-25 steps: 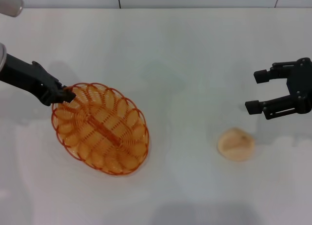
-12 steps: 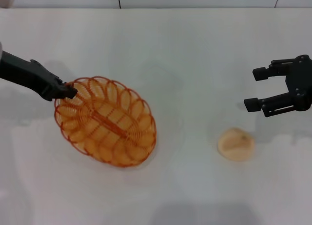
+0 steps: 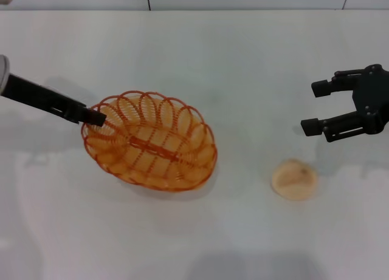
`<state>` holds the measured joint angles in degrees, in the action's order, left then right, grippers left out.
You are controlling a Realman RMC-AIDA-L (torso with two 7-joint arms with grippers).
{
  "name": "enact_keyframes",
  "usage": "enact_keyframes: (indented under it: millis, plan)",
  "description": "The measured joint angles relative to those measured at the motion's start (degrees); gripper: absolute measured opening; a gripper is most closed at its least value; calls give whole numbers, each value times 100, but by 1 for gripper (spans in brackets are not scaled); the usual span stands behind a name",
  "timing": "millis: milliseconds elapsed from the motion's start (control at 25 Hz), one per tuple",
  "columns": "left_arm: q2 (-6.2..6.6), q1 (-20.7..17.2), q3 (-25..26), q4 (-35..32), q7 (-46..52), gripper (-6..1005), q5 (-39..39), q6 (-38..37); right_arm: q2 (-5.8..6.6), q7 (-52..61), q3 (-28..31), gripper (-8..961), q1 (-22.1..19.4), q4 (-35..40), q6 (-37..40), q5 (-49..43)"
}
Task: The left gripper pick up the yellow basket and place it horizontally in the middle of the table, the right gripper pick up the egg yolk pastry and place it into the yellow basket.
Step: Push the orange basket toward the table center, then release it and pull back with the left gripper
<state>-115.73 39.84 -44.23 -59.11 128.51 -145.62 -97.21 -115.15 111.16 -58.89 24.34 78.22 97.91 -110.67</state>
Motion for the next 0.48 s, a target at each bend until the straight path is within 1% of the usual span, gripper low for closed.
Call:
enact_keyframes:
  millis: [280, 480]
  plan:
    - [-118, -3, -4, 46, 719, 76, 90, 8, 2, 27, 3, 873, 9, 0, 32, -5]
    - [-249, -3, -31, 374, 876, 76, 86, 230, 2, 38, 9, 873, 13, 2, 38, -7]
